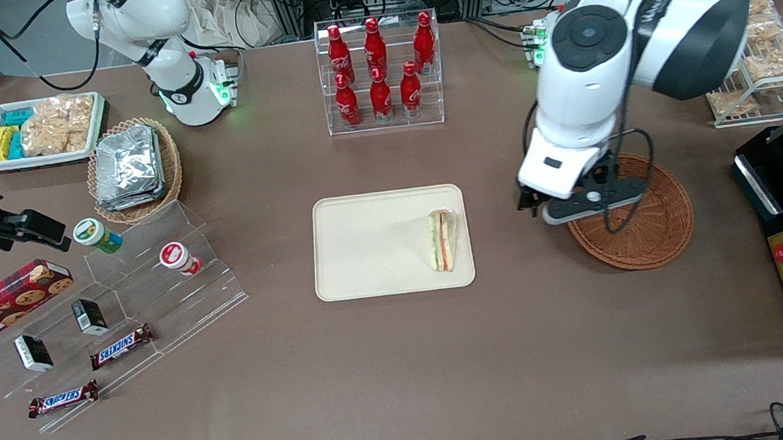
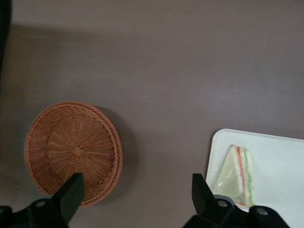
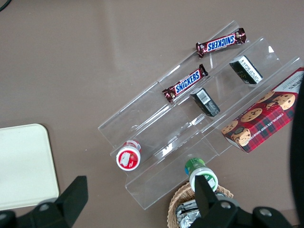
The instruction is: Place sandwich from basket to tray
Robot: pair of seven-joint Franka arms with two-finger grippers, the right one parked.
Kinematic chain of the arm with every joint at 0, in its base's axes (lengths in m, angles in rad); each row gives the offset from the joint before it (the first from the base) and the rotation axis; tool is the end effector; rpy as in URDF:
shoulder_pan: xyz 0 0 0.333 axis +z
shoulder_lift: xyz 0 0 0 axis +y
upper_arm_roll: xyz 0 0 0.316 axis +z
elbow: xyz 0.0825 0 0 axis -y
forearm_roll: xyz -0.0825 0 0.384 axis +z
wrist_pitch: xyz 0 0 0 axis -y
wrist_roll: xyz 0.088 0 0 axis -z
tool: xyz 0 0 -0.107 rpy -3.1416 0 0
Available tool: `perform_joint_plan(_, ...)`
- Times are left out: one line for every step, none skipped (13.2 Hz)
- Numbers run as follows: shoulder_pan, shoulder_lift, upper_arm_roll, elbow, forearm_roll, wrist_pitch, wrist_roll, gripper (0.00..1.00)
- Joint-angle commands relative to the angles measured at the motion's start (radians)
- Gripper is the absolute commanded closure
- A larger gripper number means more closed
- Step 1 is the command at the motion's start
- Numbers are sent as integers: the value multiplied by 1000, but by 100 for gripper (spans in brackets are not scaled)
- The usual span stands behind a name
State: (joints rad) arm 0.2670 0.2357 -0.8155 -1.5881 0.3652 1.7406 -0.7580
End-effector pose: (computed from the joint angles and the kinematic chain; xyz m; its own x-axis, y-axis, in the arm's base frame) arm 0.5620 -0.2544 0.5330 0.9815 0.1488 0.1208 0.1656 -0.9757 -0.1437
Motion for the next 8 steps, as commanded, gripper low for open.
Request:
perform_joint_plan(77, -59, 7, -21, -96, -13, 89, 0)
perform_joint_plan(61, -79, 60, -24, -109, -19, 121, 0)
perform_joint_plan(23, -105, 126, -29, -150, -24, 147, 0)
perform_joint_plan(-15, -130, 206, -32, -207, -27, 185, 0)
perform_joint_plan(-52, -145, 290, -32, -244, -26, 253, 0)
perform_joint_plan(-99, -162, 385, -42, -256, -27, 325, 0)
perform_joint_plan(-153, -194, 477, -81, -282, -24, 359, 0)
perform_joint_plan(-193, -225, 546, -116, -320, -24, 368, 0)
